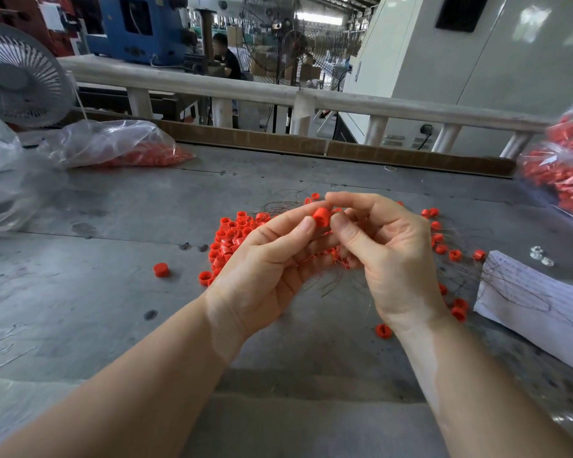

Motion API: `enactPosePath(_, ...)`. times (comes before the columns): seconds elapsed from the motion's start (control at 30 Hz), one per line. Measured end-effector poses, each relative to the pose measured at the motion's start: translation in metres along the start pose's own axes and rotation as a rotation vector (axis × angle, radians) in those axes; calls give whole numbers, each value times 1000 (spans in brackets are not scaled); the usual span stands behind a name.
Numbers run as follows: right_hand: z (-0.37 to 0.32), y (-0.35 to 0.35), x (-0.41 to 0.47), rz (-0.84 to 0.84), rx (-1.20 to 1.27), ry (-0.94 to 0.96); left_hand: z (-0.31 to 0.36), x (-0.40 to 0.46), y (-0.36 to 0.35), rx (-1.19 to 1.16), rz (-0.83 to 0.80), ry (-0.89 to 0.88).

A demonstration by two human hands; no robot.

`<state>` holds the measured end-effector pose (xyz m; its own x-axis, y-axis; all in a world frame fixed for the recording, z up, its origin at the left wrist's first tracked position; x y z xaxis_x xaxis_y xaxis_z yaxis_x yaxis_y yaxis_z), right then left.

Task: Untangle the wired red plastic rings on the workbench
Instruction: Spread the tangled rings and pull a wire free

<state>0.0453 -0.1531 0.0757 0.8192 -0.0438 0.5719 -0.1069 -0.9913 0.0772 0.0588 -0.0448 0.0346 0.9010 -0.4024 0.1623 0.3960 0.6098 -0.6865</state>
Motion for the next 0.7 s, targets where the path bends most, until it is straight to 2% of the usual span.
enactPosePath(0.4,-3,0,0,-6,7,15,1,-1,-5,22,-69,-23)
enactPosePath(0.53,1,-3,0,-24,33,-46,2,0,-3,30,-68,-26)
enactPosePath(0.7,5,-10,-1,-74,30,-61,3,1,7,163,86,-113)
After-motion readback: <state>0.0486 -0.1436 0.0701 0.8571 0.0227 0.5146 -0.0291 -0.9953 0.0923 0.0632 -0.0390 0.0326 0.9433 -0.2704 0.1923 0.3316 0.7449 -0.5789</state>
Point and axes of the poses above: each hand's wrist, its own x-axis towards the middle knuckle, its own y-axis out of the back of the hand, z = x × y, the point moved 7 cm from there along x, towards the middle knuckle, and after that the axes turned 5 degrees about -x, right-handed, at the moved point
